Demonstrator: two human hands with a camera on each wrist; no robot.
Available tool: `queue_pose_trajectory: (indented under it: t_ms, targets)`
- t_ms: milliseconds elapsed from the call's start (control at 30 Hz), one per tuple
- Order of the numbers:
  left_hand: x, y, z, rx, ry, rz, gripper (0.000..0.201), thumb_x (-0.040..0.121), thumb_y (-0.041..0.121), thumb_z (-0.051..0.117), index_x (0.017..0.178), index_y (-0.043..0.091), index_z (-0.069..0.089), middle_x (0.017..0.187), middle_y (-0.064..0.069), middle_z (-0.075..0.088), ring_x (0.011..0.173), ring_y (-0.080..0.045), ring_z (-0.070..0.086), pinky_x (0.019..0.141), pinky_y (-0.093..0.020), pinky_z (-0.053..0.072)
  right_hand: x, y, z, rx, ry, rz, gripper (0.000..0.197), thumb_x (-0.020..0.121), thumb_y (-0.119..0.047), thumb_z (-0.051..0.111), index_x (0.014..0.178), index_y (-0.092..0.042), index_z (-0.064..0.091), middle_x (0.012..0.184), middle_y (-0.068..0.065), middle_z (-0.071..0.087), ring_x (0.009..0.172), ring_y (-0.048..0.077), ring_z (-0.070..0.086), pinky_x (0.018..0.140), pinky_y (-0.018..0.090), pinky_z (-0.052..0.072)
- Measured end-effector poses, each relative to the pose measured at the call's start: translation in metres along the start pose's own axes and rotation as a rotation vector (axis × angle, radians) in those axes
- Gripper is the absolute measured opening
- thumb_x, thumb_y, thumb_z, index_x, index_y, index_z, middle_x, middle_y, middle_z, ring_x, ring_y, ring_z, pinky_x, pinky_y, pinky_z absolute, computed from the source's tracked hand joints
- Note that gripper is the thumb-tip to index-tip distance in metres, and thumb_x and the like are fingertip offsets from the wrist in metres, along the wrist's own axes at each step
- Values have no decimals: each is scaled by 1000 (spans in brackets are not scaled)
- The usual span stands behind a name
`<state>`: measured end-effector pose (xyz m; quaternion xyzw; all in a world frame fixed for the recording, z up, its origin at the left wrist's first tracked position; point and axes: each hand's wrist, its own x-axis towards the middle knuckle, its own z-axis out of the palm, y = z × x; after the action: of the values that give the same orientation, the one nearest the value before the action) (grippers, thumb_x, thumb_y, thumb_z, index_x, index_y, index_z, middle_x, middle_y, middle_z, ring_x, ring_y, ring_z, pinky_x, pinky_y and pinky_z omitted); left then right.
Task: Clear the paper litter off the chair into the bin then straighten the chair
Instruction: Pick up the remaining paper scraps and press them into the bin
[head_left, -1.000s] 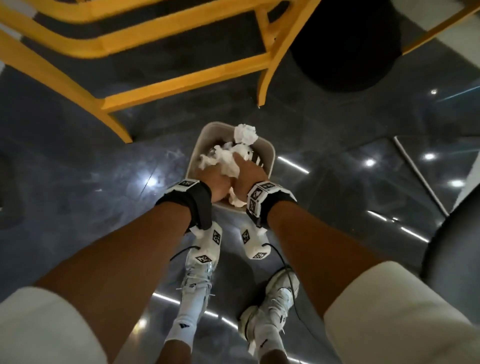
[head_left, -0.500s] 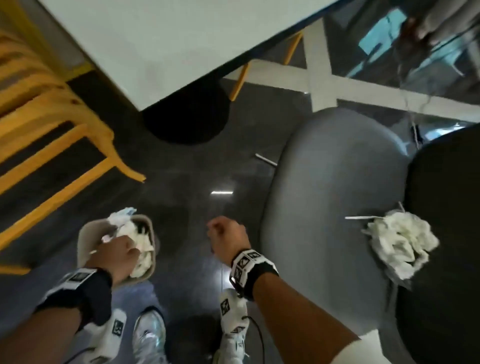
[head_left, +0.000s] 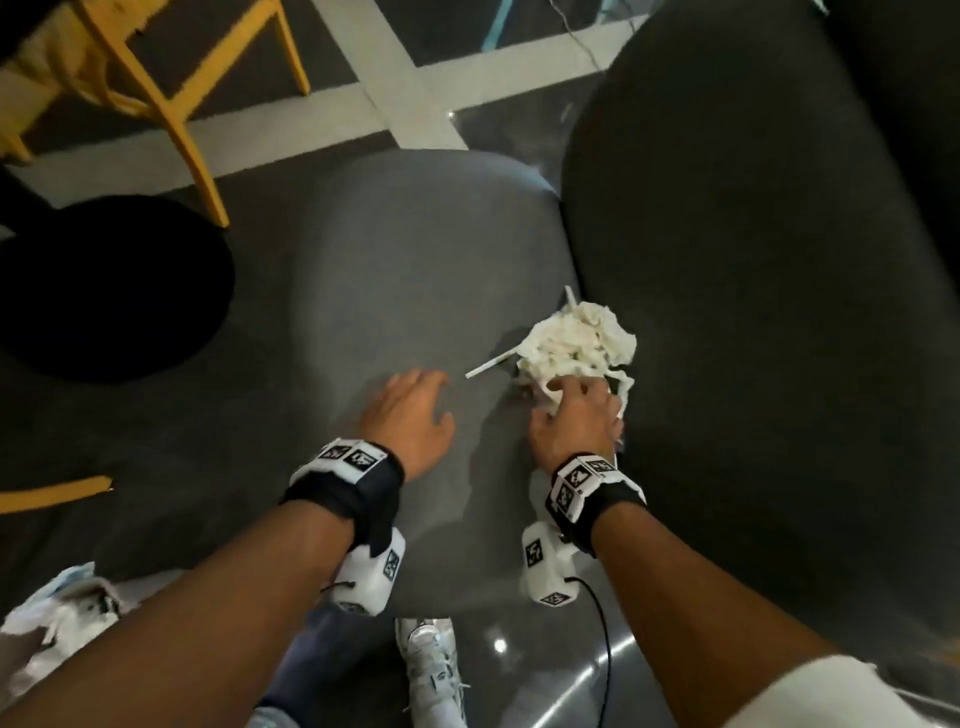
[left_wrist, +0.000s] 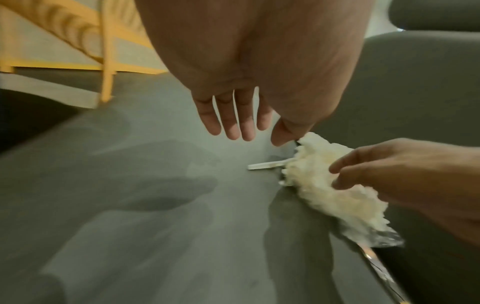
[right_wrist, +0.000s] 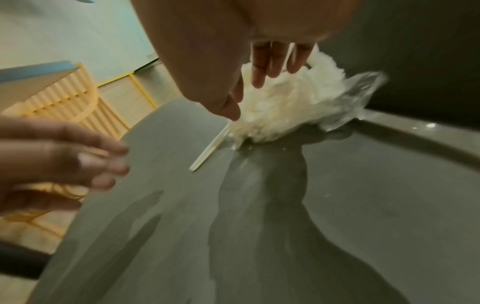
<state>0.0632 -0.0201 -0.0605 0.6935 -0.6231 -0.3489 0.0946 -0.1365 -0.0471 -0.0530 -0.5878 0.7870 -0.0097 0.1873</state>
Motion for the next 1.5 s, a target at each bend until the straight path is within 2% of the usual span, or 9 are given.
queue_pose_trajectory:
  t_ms: [167,333,500,667,767,967,1233,1367,1500]
  targets:
    - [61,107,17,153,-2,198,59,83,36,58,139,25,41,136,-4,45,126,-28,42,104,-40,33,25,44,2,75,-176,56,74,78,-28,66,144,-29,32,156,6,24,143,34,21,111,53,30]
    - [109,146,45,344,-89,248,76,75,44,64,143,40,30,151,-8,28,136,-35,31,107,-51,30,33,41,30,164,-297,-102,78,82,-24,63,151,-18,27,154,12,29,137,38,36,113,45,38]
    - [124,125,71,426,-163,186,66,78,43,63,137,46,34,156,-4,20,137,-37,29,105,-58,32,30,47,43,97,-363,-380,54,82,-12,53,135,-14,48,139,16,46,121,38,47,97,44,50]
    - [123,81,61,359,-150,214,41,85,19,61,125,17,49,140,-13,39,121,-39,44,94,-49,46,25,46,42,56,-305,-451,51,76,-42,67,122,-28,52,128,-1,47,118,26,42,95,44,47]
    - [118,56,47,271,-90,194,30,85,9,59,114,8,51,122,-16,50,106,-39,51,85,-42,43,24,34,42,-11,-297,-424,50,75,-55,66,116,-30,50,125,-3,47,114,24,42,92,43,45]
    - [102,14,18,103,-4,12,35,87,13,56,122,12,51,124,-10,50,109,-33,52,91,-39,43,20,10,41,-62,-335,-604,33,87,-26,58,119,-23,53,121,1,53,111,27,50,88,42,48]
    - [70,-25,-3,-9,84,-119,26,84,16,56,109,12,55,112,-8,54,98,-29,54,82,-37,45,23,-16,36,-15,-399,-715,33,87,-25,58,119,-27,50,121,-3,53,108,22,50,88,42,50]
    - [57,-35,-14,-127,132,-160,23,84,20,59,107,15,58,102,-1,53,96,-25,55,84,-36,46,22,-33,34,88,-422,-712,48,87,-22,60,133,-29,47,129,-5,54,117,21,49,102,38,45]
    - [47,-47,-16,-192,41,-197,24,85,24,59,109,19,58,111,0,58,102,-23,57,89,-39,49,20,-50,44,197,-447,-537,87,79,-22,72,147,-37,19,136,-3,41,114,21,55,99,33,49]
